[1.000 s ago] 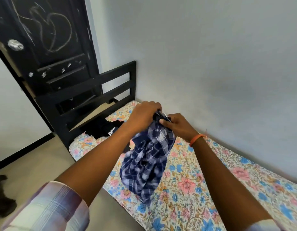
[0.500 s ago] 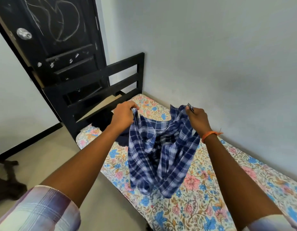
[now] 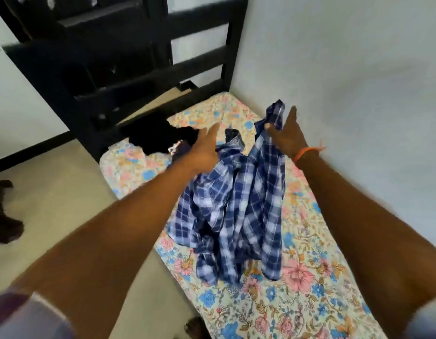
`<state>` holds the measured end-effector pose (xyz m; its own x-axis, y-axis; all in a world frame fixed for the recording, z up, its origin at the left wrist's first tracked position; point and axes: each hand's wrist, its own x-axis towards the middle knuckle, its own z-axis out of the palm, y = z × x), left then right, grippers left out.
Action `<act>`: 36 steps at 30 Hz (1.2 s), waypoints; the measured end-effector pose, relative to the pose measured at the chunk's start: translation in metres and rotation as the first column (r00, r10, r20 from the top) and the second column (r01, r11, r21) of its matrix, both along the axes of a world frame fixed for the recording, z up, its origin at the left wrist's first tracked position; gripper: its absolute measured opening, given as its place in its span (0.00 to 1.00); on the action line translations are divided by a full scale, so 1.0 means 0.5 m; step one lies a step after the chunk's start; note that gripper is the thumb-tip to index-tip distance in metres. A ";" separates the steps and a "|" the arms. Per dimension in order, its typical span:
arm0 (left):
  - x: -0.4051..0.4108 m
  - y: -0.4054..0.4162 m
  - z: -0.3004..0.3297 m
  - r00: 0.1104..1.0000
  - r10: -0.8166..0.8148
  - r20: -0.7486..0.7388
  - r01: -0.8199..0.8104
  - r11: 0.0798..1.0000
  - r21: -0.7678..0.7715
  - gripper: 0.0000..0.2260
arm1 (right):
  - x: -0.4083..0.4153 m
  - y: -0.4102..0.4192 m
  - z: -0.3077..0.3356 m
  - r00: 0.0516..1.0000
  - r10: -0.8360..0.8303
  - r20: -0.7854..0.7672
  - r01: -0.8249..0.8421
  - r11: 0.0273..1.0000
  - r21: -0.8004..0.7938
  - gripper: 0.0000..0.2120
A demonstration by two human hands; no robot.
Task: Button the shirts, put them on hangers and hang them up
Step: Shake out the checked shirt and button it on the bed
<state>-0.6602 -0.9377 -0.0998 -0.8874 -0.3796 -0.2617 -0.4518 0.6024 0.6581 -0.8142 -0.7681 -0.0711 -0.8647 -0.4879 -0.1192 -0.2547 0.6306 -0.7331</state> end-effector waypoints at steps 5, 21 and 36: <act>0.179 0.103 -0.510 0.943 0.289 0.167 -0.307 0.947 0.092 0.21 | 0.137 0.075 -0.512 0.978 -0.090 0.189 0.047 0.974 0.221 0.37; 0.220 0.152 -0.911 0.843 0.509 -0.172 -0.535 0.825 -0.183 0.14 | 0.279 0.115 -0.986 0.961 -0.250 -0.115 0.225 0.954 -0.199 0.06; 0.210 0.560 -0.724 0.823 0.526 -0.213 -0.563 0.707 -0.429 0.03 | 0.128 0.314 -0.876 0.906 -0.017 0.422 0.274 0.784 -0.556 0.19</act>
<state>-0.5554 -0.6575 -0.4616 -0.4973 -0.8590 0.1216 -0.7603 0.4991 0.4157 -0.7503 -0.6110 -0.5090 -0.8792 -0.4416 -0.1791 0.1779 0.0446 -0.9830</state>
